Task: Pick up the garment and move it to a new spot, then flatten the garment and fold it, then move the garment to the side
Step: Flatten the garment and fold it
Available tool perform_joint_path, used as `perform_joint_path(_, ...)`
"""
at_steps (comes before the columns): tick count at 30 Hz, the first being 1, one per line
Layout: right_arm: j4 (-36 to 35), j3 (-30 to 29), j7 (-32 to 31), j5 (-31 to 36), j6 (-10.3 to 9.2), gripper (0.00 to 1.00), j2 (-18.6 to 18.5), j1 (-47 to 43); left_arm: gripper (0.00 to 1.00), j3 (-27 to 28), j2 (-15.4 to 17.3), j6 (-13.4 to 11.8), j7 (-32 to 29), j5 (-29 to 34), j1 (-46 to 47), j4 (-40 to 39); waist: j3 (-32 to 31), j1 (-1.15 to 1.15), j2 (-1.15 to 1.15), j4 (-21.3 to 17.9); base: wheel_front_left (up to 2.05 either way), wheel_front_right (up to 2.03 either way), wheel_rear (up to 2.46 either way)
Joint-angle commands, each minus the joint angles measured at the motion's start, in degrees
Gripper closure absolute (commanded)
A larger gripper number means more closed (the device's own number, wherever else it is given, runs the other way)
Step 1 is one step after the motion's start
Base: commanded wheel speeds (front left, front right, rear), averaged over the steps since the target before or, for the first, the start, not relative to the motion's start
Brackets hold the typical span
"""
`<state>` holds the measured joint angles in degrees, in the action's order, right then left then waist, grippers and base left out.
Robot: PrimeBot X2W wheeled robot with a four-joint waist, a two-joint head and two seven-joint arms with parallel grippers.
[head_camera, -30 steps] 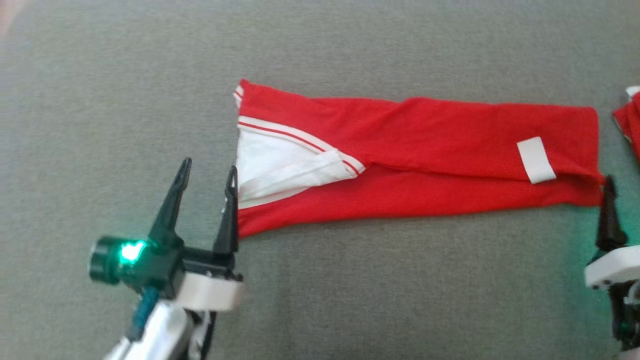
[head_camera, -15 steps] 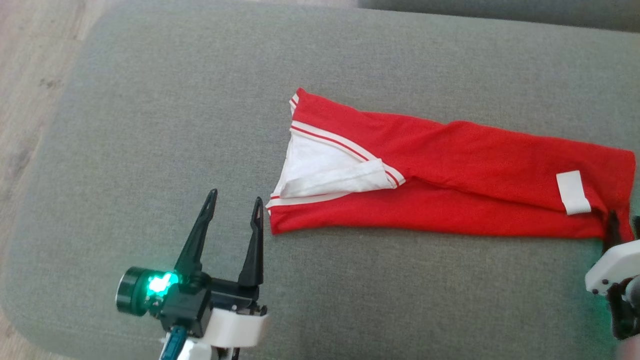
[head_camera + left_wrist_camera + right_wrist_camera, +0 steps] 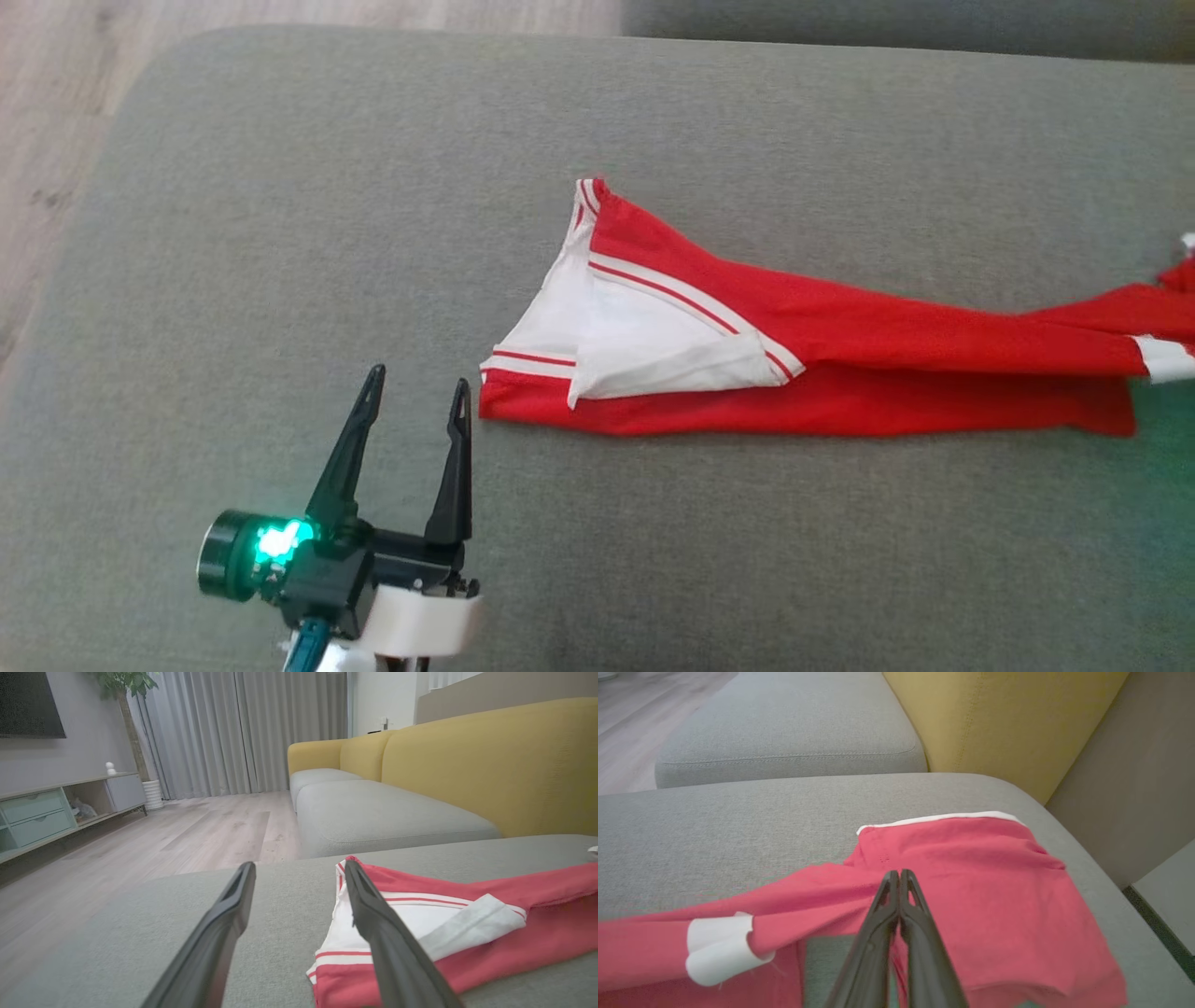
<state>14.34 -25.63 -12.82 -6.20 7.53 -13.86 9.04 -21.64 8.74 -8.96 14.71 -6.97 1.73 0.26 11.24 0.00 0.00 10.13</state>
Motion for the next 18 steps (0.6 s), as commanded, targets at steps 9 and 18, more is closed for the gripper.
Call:
perform_joint_path(9, -1.9, 5.3, -2.2, -4.5, -0.04, 0.69, 0.4, -2.3, 0.00, 3.7, -1.2, 2.7, 0.3, 2.1, 0.7, -1.0, 0.6, 0.00, 0.00, -0.9, 0.00, 0.00, 0.00)
perform_joint_path(18, -3.4, 5.4, -1.5, -3.7, -0.04, 0.00, 3.0, -3.7, 0.00, 2.5, -2.4, 7.0, 0.3, 2.4, 1.9, 2.4, 1.3, 0.00, 0.00, -0.4, 0.00, 0.00, 0.00)
